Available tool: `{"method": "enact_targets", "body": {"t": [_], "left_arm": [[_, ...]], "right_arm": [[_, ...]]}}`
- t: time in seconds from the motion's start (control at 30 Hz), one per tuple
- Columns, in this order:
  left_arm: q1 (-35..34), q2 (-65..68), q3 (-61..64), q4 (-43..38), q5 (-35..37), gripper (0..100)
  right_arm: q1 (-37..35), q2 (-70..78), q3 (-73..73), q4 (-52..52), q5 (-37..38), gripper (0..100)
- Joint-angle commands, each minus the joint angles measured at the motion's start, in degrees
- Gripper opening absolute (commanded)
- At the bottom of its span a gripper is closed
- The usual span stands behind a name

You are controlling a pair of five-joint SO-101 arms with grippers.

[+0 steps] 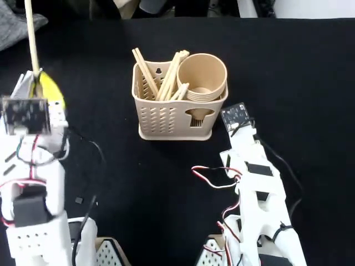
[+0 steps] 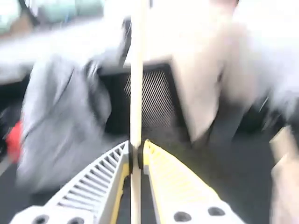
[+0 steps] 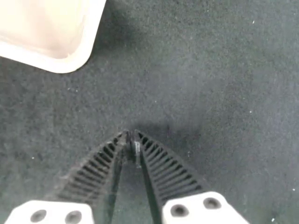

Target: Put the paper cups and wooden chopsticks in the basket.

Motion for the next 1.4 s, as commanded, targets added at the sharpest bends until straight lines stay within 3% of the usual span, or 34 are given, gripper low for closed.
{"method": "enact_targets", "body": {"t": [0.0,0.17,0.27,0.33,0.6,0.87,0.97,1.37], "left_arm": [[9.4,-2.3,-1.2,-10.9,5.9,3],[17.1,-2.2,-4.2,-14.2,17.1,3],[18.3,-2.2,-4.2,-14.7,27.3,3],[18.7,-2.2,-4.0,-14.2,29.7,3],[18.9,-2.6,3.1,-15.6,28.6,3],[21.8,-0.4,8.0,-28.7,25.8,3],[25.2,4.0,8.6,-32.2,21.4,3],[29.5,32.1,7.2,-46.6,22.0,3]], "right_arm": [[-0.7,-1.6,-0.2,-0.6,0.5,1.2],[-0.7,-1.6,-0.2,-0.6,0.5,1.2],[-0.7,-1.6,-0.2,-0.6,0.5,1.2],[-0.7,-1.6,-0.2,-0.8,0.5,1.2],[-0.5,-1.6,-0.2,-0.8,0.5,1.2],[-0.6,-1.6,-0.2,-0.7,0.5,1.2],[-0.7,-1.6,-0.2,-0.7,0.5,1.2],[-0.5,-1.6,-0.3,-0.8,0.5,1.2]]}}
